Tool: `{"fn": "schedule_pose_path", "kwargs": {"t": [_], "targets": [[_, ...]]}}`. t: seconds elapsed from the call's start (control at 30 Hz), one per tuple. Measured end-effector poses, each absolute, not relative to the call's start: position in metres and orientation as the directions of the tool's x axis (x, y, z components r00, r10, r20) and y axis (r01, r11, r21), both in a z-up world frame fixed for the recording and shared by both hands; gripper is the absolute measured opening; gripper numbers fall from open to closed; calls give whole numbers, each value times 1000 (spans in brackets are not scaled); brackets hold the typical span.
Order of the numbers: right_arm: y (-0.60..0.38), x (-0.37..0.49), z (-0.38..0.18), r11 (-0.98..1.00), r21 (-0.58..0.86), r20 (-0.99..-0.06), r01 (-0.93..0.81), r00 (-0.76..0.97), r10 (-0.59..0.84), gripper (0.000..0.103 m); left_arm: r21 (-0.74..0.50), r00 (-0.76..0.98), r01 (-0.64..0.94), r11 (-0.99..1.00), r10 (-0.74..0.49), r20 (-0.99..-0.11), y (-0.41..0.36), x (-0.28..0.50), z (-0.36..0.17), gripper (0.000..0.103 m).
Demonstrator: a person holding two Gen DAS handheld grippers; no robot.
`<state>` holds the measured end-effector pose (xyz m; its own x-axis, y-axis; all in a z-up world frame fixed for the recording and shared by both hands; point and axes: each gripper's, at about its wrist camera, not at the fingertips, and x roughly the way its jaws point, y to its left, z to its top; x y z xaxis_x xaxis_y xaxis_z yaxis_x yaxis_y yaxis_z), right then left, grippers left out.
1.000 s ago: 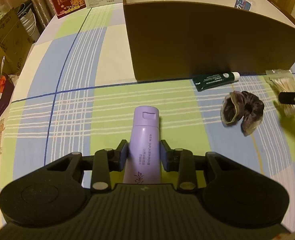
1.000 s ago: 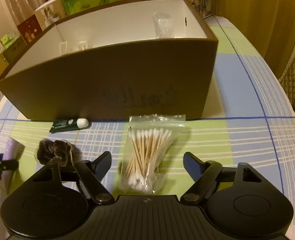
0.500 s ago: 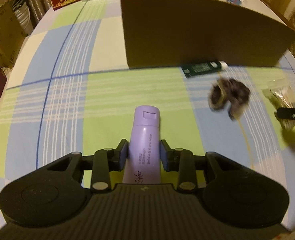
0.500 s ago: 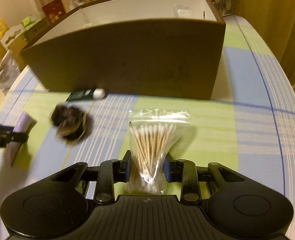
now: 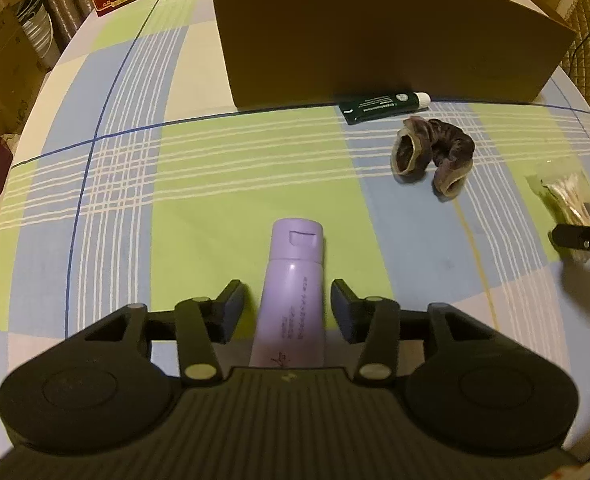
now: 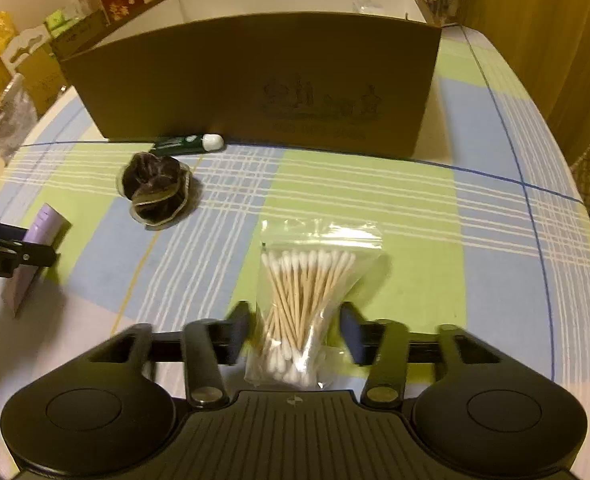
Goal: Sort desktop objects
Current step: 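Carry the purple tube and cotton swab bag over the open box with both tools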
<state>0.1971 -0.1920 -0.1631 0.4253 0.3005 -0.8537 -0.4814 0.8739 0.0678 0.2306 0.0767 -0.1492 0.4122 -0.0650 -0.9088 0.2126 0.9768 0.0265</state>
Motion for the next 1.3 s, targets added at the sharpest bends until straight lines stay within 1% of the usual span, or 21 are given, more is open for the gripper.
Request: {"fn": "schedule_pose_path", "kwargs": {"t": [0.03, 0.07, 0.1, 0.13, 0.23, 0.3, 0.37, 0.4, 0.43, 0.63, 0.87, 1.17, 1.3], "targets": [[-191, 196, -164, 872, 63, -853, -485, 428, 299, 52, 31, 417, 214, 976, -63, -907, 76, 229, -149, 43], [-191, 195, -165, 872, 54, -853, -486, 432, 294, 52, 31, 420, 215, 976, -64, -905, 75, 228, -149, 39], [-191, 193, -165, 871, 45, -852, -489, 437, 289, 52, 19, 421, 218, 976, -76, -904, 75, 227, -148, 31], [-191, 192, -165, 871, 39, -851, -490, 441, 286, 52, 13, 423, 221, 975, -84, -902, 75, 226, -148, 29], [-191, 191, -167, 875, 22, -850, -484, 452, 271, 52, 30, 433, 248, 968, -83, -898, 70, 222, -147, 29], [-190, 190, -167, 876, 14, -848, -483, 458, 267, 51, 19, 431, 255, 967, -96, -897, 70, 220, -146, 28], [-190, 189, -167, 871, -2, -843, -491, 469, 262, 36, 0, 422, 259, 966, -113, -900, 69, 218, -146, 28], [-189, 188, -167, 869, 1, -843, -494, 467, 267, 31, -1, 420, 263, 965, -115, -900, 68, 217, -145, 28], [-190, 189, -167, 869, 10, -845, -495, 461, 272, 29, 1, 420, 265, 964, -114, -900, 67, 216, -146, 28], [-192, 187, -164, 875, 45, -855, -483, 435, 284, 26, -4, 414, 267, 964, -119, -902, 65, 211, -145, 28], [-192, 180, -154, 868, 63, -847, -493, 433, 307, 26, -15, 416, 272, 962, -131, -900, 65, 205, -143, 28], [-190, 176, -139, 859, 83, -832, -506, 439, 339, 26, -25, 447, 270, 962, -148, -882, 65, 201, -126, 28], [-189, 176, -131, 853, 98, -821, -513, 443, 361, 26, -44, 475, 272, 961, -174, -863, 64, 199, -110, 28]]}}
